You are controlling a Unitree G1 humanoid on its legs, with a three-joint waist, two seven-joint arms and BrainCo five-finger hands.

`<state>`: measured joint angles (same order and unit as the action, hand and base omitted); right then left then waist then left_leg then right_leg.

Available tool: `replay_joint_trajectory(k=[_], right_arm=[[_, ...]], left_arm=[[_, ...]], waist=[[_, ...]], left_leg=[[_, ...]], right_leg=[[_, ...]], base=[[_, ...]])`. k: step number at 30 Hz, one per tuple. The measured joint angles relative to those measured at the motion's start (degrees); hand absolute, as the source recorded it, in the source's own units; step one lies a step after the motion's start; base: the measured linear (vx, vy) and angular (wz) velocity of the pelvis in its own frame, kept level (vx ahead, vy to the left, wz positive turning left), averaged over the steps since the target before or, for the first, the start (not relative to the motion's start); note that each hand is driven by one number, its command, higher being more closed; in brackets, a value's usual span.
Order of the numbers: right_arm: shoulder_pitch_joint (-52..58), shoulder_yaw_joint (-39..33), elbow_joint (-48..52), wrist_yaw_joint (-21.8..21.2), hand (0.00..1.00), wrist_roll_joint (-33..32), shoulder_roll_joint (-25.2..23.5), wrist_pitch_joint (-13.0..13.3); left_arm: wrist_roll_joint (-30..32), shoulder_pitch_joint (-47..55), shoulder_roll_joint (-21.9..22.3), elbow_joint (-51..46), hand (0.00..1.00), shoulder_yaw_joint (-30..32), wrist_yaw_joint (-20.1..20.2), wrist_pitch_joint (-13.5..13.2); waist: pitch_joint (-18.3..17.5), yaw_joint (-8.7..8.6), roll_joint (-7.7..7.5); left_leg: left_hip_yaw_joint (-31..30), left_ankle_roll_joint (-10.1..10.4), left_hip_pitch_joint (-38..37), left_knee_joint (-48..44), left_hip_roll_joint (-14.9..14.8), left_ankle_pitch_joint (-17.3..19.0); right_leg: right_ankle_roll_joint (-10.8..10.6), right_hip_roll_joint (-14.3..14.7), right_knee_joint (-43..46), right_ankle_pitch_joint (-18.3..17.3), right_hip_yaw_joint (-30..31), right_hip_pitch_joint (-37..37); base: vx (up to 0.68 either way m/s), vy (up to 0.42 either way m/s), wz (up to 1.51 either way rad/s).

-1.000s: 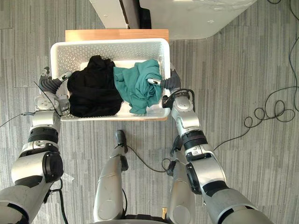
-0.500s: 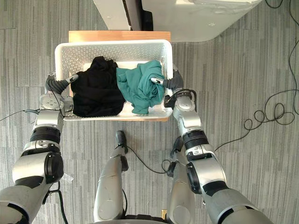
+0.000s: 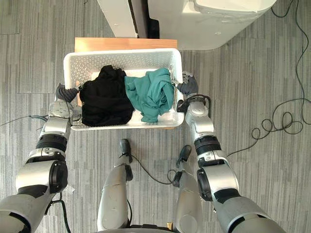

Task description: Pick up the laundry basket with both hands and put the clothes into the washing machine.

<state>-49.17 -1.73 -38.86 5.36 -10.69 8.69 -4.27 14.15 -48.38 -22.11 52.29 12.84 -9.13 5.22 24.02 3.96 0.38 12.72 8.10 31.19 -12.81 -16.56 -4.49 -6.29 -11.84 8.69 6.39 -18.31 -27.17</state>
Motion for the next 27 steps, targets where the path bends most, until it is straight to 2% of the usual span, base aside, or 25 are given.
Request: replay_joint_trajectory(k=[4, 13, 17, 19, 20, 24, 27], right_arm=[[1.22, 0.0, -0.81, 0.02, 1.0, 0.0, 0.25, -0.04], [3.44, 0.01, -2.84, 0.04, 1.0, 0.01, 1.76, -0.73], [10.03, 0.02, -2.83, -0.37, 1.0, -0.3, 3.64, -0.8], [13.51, 0.14, -2.76, -1.25, 1.0, -0.56, 3.97, -0.8], [16.16, 0.27, -2.53, -2.26, 1.0, -0.63, 3.96, -0.79], [27.11, -1.7, 1.18, -5.65, 1.0, -0.68, 3.32, -0.75], [31.35, -3.0, 1.95, -7.57, 1.0, -1.07, 2.88, -0.73]], left_arm=[[0.01, 1.11, 0.82, 0.16, 1.0, -1.31, 0.0, 0.12], [0.03, 3.55, 2.7, 0.62, 1.0, -4.5, 0.32, 0.42], [-0.05, 8.41, 3.98, 0.02, 1.0, -10.24, 0.49, 0.39], [-0.08, 10.88, 4.12, -0.33, 1.0, -12.43, 1.35, 0.13], [-0.09, 13.08, 4.12, -1.85, 1.0, -13.2, 1.65, 0.05], [-0.06, 20.71, 4.41, -7.43, 1.0, -15.09, 3.83, -1.46], [-0.22, 24.19, 4.98, -7.63, 1.0, -15.2, 5.66, -2.89]], waist=[[-1.27, 0.03, -0.22], [-1.37, 0.0, -0.22], [-1.37, -0.3, -0.22], [-1.37, -1.04, -0.23], [-1.71, -1.79, -0.25], [-6.37, -3.02, -0.12], [-9.09, -3.19, -0.03]], left_leg=[[0.01, 0.0, -0.04, -0.01, 0.0, 0.0], [0.25, 0.01, -3.05, 0.02, 0.07, 0.02], [0.2, 0.01, -8.8, 1.06, 1.17, 0.08], [0.13, 0.01, -12.21, 2.04, 1.73, 0.09], [0.06, 0.04, -14.27, 2.58, 1.98, 0.22], [0.53, 0.32, -19.26, 6.14, 3.13, 0.44], [1.61, 0.12, -23.2, 7.51, 3.48, 0.31]], right_leg=[[0.0, 0.01, -0.02, 0.0, 0.04, 0.02], [0.0, -0.02, 0.0, -0.01, 0.4, 2.76], [-0.18, -0.36, 0.07, -0.79, 0.37, 8.11], [-0.51, -0.48, 0.2, -1.51, 0.11, 11.24], [-0.58, -0.71, 0.19, -2.12, -0.31, 13.22], [-1.13, -1.26, -0.7, -2.91, -0.28, 16.79], [-1.35, -1.23, -1.95, -2.97, 0.57, 19.73]], base=[[0.0, 0.0, 0.0], [0.0, 0.0, 0.0], [0.04, 0.011, 0.08], [0.02, -0.013, 0.12], [0.0, -0.003, 0.12], [0.02, 0.007, 0.03], [0.08, 0.011, -0.19]])
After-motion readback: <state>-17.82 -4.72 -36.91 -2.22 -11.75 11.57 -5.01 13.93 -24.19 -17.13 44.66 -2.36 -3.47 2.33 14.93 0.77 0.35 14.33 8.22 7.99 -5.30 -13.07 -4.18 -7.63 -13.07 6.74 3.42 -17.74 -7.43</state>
